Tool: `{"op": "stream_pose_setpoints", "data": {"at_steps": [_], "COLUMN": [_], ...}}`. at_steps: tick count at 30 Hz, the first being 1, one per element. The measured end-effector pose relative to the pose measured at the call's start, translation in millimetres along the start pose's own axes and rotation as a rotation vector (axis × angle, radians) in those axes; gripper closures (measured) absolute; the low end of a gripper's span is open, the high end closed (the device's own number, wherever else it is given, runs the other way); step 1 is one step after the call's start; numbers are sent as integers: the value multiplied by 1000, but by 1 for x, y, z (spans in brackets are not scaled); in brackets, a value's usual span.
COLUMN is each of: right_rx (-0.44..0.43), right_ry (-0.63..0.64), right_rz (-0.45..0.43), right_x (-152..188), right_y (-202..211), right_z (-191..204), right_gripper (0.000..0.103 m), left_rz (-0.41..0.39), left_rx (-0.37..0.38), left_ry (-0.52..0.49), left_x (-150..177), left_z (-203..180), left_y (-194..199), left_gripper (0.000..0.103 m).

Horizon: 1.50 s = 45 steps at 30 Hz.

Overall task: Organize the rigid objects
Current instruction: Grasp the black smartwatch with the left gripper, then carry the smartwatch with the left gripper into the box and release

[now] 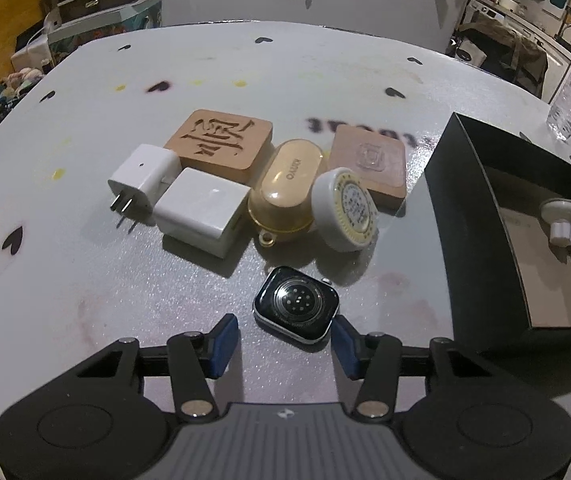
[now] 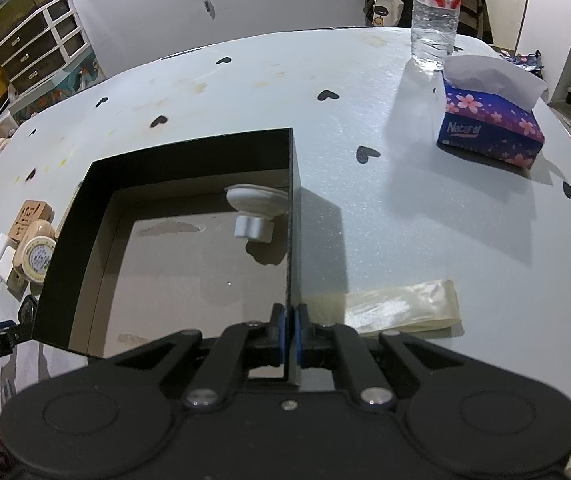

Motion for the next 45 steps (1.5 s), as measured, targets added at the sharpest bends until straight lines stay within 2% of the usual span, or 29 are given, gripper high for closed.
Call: {"op": "stream_pose_setpoints", "data": {"at_steps": [5,10,13,17,21,26,29,34,37,42,45], "right_rx": [-4,-9,-12,-15,-15,-17,-18,-19,-16,-10,-7], "right_ry": [3,4,2,4,14,21,24,33,47,57,61], "right_rz": [1,2,1,0,1,4,6,9,12,15,15], "right_x": [0,0,0,1,1,0,0,-1,-1,-2,-1], "right_y": [0,0,0,0,0,0,0,0,-1,-1,-1], "right_z": [0,-1,-1,-1,-1,-1,-1,-1,1,2,3], "right_gripper": [98,97,97,97,97,97,97,97,97,97,97], "left_rz": [-28,-26,-15,-52,-127,-164,-141,-22,58,159,199], "left_rx": [0,24,47,69,124,270,363,477,498,531,553], "left_ry": [-52,-136,-129,-96,-73,-50,-76,-137,-143,-48,-25], "left_x": [-5,-8,-7,-12,-32,-62,-77,-93,-95,-96,-96], "left_z": [-5,-9,-8,-7,-11,-36,-63,-116,-141,-169,-182], "left_y": [-5,-7,-4,13,39,57,54,25,-1,-35,-44], "left_gripper": [50,55,55,56,56,56,56,56,55,55,55]}}
Point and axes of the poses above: each gripper's, at about its wrist camera, not at the fingertips, and y roughly against the way its jaws point, z to its left, x to its underside, the point moved 2 cm from there along -y, roughly the way its jaws point, and after that the axes turned 7 degrees about -y, right-handed, at the moved point
